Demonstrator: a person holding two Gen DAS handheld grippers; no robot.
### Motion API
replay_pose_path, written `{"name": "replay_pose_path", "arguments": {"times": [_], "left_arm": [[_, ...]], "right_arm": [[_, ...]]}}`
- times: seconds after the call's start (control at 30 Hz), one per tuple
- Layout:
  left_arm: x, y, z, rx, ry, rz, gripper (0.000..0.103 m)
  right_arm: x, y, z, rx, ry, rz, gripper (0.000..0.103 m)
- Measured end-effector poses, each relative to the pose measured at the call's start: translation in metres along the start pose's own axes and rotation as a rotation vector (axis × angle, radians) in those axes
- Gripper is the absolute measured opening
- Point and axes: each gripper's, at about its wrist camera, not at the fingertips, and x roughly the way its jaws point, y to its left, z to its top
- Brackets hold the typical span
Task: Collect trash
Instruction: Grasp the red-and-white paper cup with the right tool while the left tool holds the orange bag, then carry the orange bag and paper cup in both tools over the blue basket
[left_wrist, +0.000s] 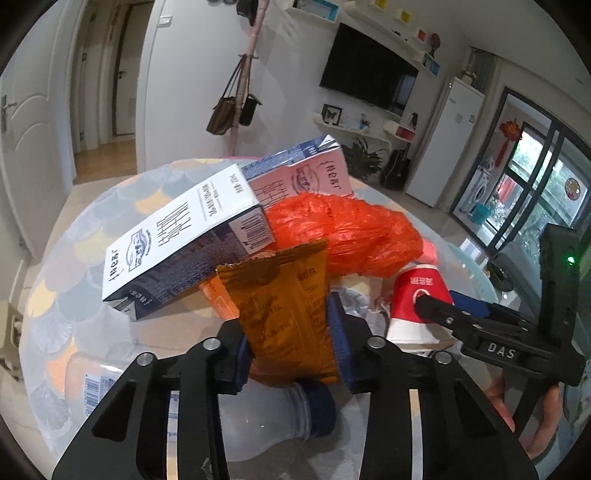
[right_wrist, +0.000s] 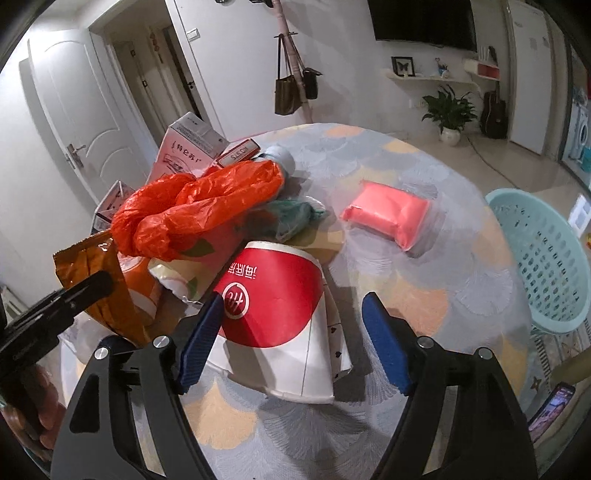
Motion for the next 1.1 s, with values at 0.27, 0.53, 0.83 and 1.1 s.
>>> {"name": "replay_pose_path", "arguments": {"times": [0.27,0.53,0.83,1.1], "left_arm": [[-0.013,-0.017,0.000,0.029,-0.046,-0.036,0.007],[-0.030,-0.035,0.001,0.066,-0.082,-0.066,0.005],[-0.045,-0.074,0.010,0.118,-0.121,-0.148,0.005],[-0.031,-0.110,0.014,0.153,-0.096,-0.192,0.005]], "right_arm": [[0.004,0.006,-0.002,-0.041,0.014,0.037,0.044],[-0.028,0.008,-0.008,-0.077,-0.084,0.036,0.028],[-0.080,-0.024,0.000,-0.024,-0.197,0.018,0.027],[-0.081,-0.068,0.000,0.034,-0.127,0.120,0.027]]}}
